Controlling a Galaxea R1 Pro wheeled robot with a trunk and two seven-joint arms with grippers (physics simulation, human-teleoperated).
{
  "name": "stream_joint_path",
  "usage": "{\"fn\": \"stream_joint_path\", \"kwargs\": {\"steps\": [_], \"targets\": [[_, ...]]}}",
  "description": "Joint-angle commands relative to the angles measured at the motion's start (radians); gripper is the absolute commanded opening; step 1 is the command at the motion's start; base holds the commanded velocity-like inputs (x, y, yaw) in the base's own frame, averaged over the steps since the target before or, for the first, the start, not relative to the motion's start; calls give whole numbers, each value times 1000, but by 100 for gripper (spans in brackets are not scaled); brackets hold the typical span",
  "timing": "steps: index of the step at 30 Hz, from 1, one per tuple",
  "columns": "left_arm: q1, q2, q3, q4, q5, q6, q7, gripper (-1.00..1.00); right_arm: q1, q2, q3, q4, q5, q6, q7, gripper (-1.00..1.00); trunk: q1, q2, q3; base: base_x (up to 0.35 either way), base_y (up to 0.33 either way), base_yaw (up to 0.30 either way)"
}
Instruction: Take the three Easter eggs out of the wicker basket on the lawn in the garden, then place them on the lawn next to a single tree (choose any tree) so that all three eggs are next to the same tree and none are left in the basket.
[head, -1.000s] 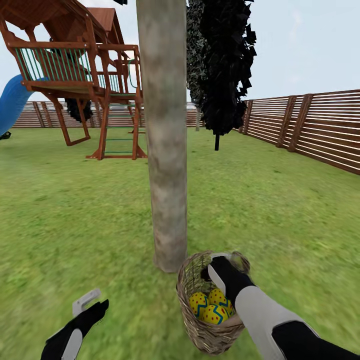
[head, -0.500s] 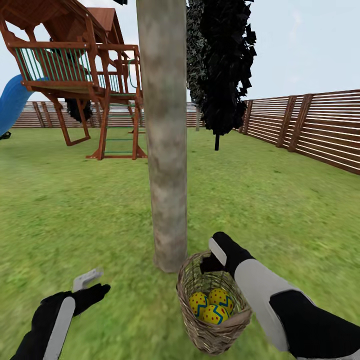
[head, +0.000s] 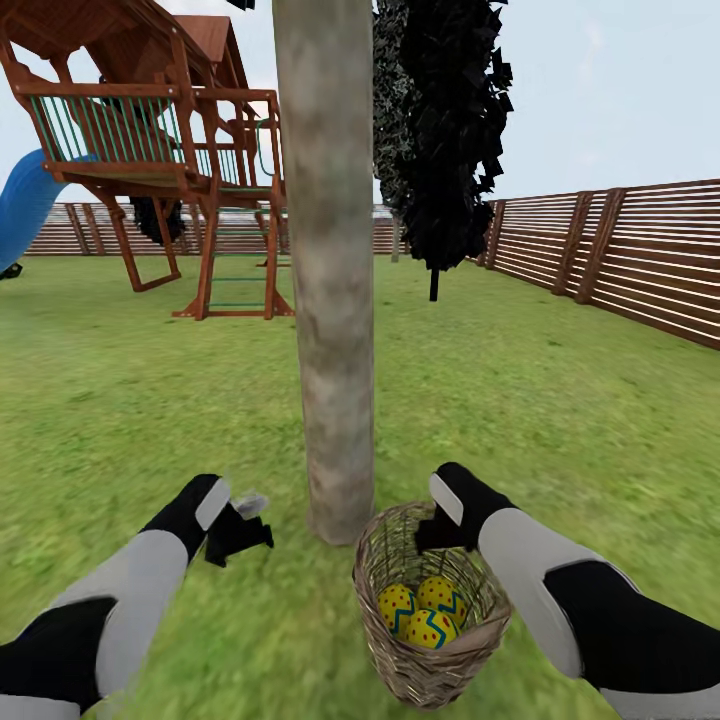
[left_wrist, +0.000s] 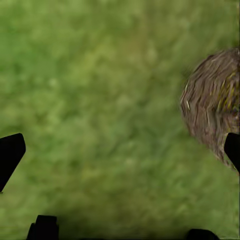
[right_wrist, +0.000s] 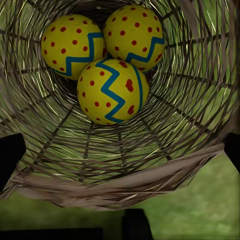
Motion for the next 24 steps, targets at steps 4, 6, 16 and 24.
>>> {"fn": "stream_joint_path", "kwargs": {"steps": [4, 6, 16, 24], "targets": [[-152, -5, 5, 162, 10, 3, 2, 100, 0, -7, -1, -3, -29, 3, -8, 100, 0, 0, -1, 0, 0, 0], [-193, -9, 6, 197, 27, 3, -12, 100, 0, -8, -6, -3, -42, 0, -7, 100, 0, 0, -1, 0, 0, 0], [-222, -8, 4, 94, 193, 1, -89, 100, 0, -8, -10, -1, -52, -25, -3, 100, 23, -42, -20, 0, 0, 0], [-222, -7, 3, 62, 193, 0, -89, 100, 0, -8, -9, 2, -51, -41, -4, 100, 54, -98, -45, 0, 0, 0]]}}
